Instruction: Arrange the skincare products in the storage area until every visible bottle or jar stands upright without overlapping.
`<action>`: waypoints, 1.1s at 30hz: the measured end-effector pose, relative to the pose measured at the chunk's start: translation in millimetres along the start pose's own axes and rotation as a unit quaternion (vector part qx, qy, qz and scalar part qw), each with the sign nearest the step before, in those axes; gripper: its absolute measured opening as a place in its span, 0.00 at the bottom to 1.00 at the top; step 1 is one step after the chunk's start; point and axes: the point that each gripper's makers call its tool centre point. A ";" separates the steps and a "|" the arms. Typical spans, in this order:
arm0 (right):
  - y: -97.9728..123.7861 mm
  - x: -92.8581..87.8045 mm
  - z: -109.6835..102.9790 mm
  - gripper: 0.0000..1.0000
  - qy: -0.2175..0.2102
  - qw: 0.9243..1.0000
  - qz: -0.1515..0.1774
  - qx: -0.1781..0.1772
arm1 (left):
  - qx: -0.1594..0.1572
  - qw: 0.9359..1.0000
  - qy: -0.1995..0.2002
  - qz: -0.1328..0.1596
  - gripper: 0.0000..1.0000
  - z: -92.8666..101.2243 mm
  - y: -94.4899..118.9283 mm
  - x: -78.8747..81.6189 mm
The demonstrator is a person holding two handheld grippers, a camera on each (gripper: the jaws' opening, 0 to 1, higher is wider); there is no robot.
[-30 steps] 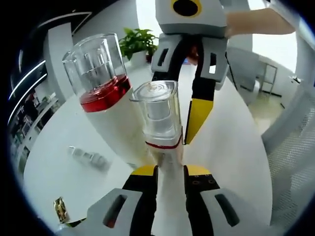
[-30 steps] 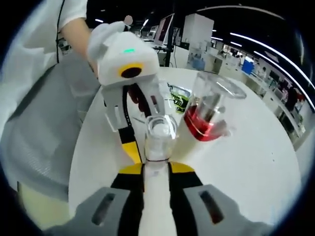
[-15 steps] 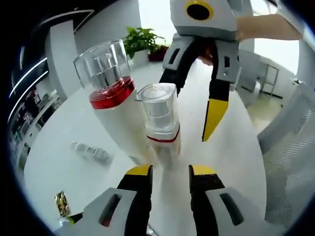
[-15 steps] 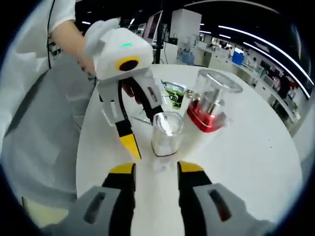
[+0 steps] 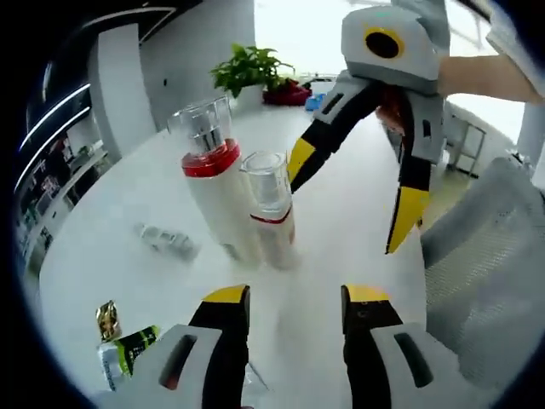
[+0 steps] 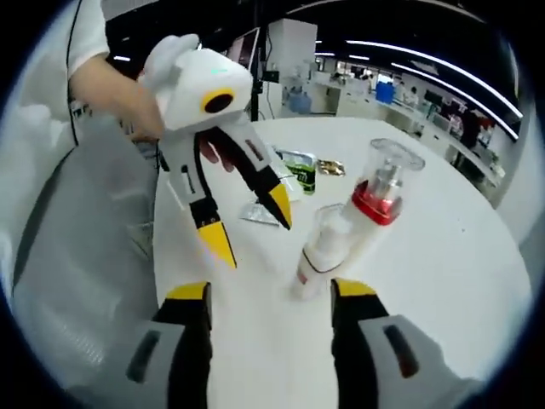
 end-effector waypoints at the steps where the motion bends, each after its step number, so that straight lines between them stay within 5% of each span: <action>1: 0.6 -0.8 -3.4 0.58 -0.006 1.000 0.002 -0.003 | 0.000 1.000 0.005 0.000 0.45 1.0 2.4 -1.3; 15: 12.4 11.0 -34.6 0.70 -0.052 0.998 0.031 -0.020 | 0.013 0.997 0.082 -0.002 0.63 14.0 41.3 -20.7; 33: 19.9 25.9 -74.2 0.86 -0.120 0.988 0.090 -0.026 | 0.055 0.980 0.190 0.021 0.83 35.0 98.2 -43.1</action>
Point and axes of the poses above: the point that each gripper's makers call its tool centre point, and the gripper's own axes: y roughly backward along the fingers, z roughly to its right, x roughly out of its top, and after that the axes turned 8 degrees about -y, right-handed
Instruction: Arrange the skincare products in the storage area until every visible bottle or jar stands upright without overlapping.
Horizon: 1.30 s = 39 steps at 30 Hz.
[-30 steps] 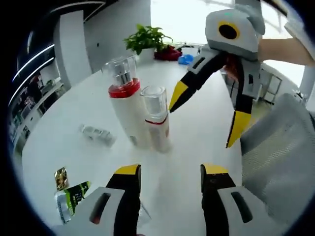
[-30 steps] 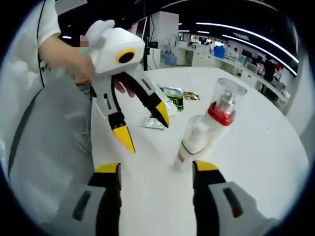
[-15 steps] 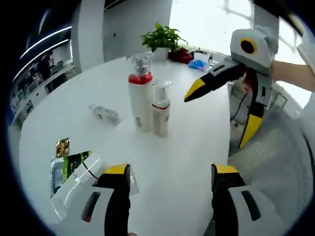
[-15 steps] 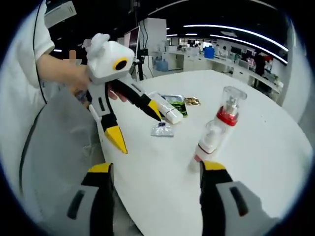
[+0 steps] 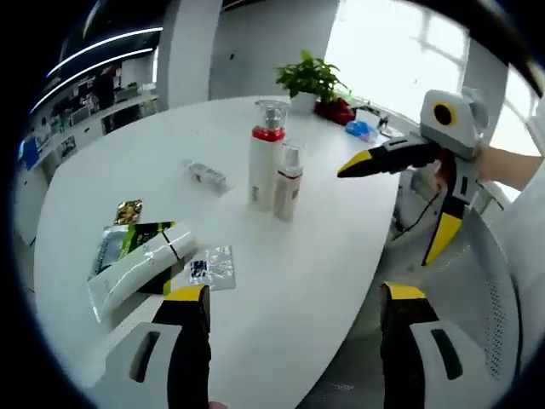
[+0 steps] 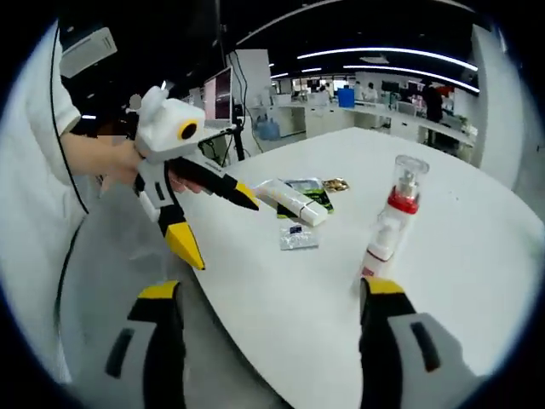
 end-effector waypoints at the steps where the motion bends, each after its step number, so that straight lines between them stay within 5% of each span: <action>1: 0.5 0.7 -2.0 0.87 -0.005 1.000 0.004 0.000 | 0.000 1.000 0.006 0.001 0.85 0.4 2.3 -1.5; 24: 4.2 2.9 -23.3 1.00 -0.061 0.997 0.038 -0.016 | 0.053 0.996 0.072 0.026 0.97 -1.3 55.5 -36.8; 39: 2.8 2.3 -17.0 1.00 -0.077 0.996 0.037 -0.025 | 0.064 0.995 0.068 0.033 0.97 -4.6 58.7 -32.1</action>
Point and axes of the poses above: the point that each gripper's makers call its tool centre point, and the gripper's own axes: y roughly backward along the fingers, z roughly to its right, x roughly out of its top, and after that the axes turned 8 degrees about -y, right-handed
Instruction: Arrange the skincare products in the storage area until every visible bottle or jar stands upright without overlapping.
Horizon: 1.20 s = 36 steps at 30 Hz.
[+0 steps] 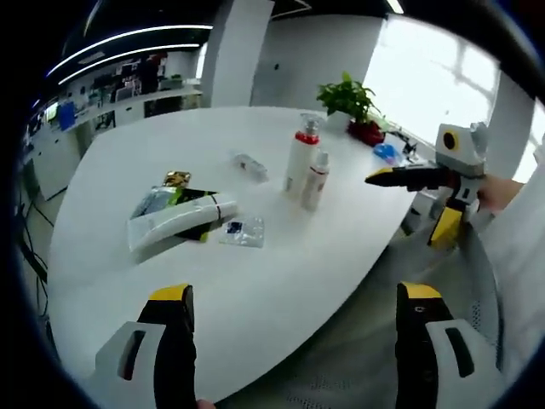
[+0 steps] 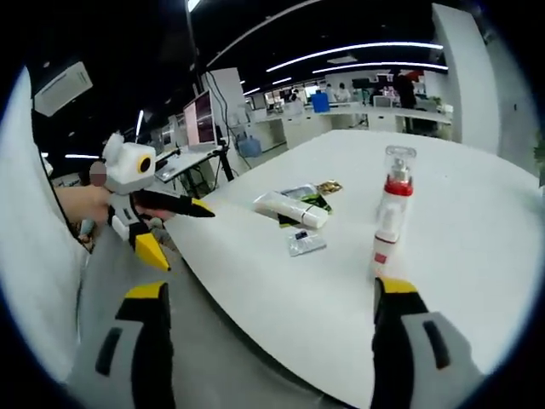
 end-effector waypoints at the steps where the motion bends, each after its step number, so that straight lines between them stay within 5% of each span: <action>1: -0.2 -0.5 0.1 1.00 0.000 1.000 -0.002 0.000 | 0.003 1.000 0.002 0.004 0.97 -1.3 1.0 1.4; 18: -22.7 2.6 -9.6 0.99 0.042 0.998 -0.041 0.009 | 0.011 1.000 0.011 0.024 0.97 -5.1 7.1 6.7; 36: -54.7 17.7 -15.6 0.97 0.142 0.985 -0.091 0.028 | 0.021 0.999 0.022 0.040 0.97 -10.4 10.4 10.3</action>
Point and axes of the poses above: the point that each gripper's makers call its tool centre point, and the gripper's own axes: y roughly backward along the fingers, z roughly to its right, x roughly out of its top, and after that the axes turned 8 degrees about -y, right-handed
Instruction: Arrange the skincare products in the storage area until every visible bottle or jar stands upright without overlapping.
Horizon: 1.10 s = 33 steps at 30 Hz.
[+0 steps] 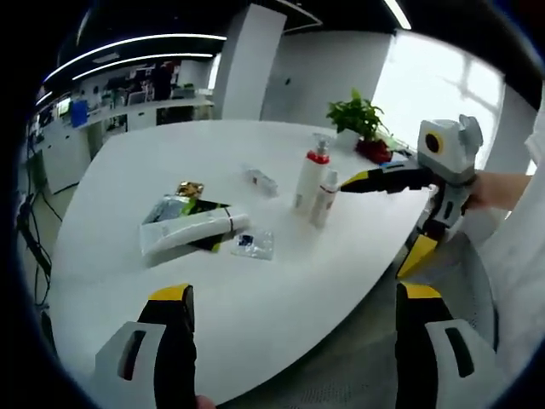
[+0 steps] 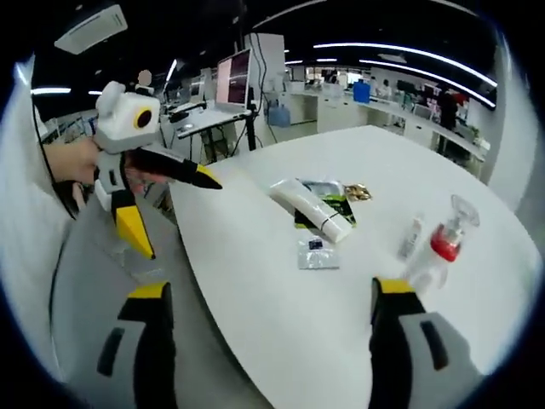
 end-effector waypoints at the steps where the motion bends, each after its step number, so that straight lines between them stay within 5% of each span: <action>1: -2.3 1.8 0.4 0.97 0.006 1.000 -0.003 0.002 | 0.001 1.000 0.002 0.001 0.97 -0.6 0.4 0.2; 33: -111.5 62.7 33.0 0.82 0.117 0.990 -0.066 0.042 | 0.006 1.000 -0.002 -0.003 0.96 -3.9 -0.2 -2.6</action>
Point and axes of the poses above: the point that each gripper's makers call its tool centre point, and the gripper's own axes: y roughly backward along the fingers, z roughly to its right, x roughly out of its top, and after that the axes turned 8 degrees about -y, right-handed
